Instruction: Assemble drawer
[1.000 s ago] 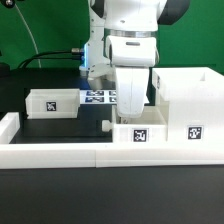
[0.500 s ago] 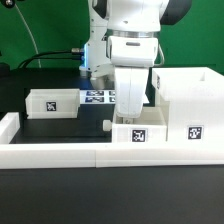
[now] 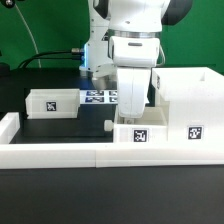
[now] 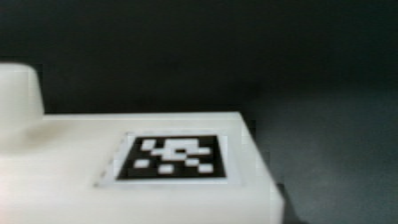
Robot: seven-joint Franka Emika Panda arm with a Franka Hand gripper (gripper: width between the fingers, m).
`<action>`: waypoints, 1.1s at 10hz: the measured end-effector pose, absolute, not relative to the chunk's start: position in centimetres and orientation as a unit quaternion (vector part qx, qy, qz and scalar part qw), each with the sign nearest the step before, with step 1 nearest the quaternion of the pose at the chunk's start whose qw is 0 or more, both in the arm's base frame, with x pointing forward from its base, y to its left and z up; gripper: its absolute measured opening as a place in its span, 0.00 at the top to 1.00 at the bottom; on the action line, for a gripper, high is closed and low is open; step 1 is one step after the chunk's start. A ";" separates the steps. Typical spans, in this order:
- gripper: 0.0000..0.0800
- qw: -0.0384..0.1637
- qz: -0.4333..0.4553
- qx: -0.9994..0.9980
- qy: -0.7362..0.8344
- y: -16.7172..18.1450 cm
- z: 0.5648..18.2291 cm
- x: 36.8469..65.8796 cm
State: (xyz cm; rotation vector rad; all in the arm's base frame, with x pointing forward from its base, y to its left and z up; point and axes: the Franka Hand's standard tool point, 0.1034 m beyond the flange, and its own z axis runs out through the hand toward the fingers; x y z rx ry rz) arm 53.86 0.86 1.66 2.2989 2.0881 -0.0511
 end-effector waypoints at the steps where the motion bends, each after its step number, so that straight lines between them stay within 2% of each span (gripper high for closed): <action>1: 0.95 0.019 -0.018 0.738 0.675 0.8 1.7 53.8; 11: 0.95 0.015 -0.027 0.741 0.671 0.6 1.5 53.4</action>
Offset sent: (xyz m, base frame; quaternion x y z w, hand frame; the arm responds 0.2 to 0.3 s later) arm 0.0000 0.0000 0.0000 0.0000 0.0000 0.0000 1.0000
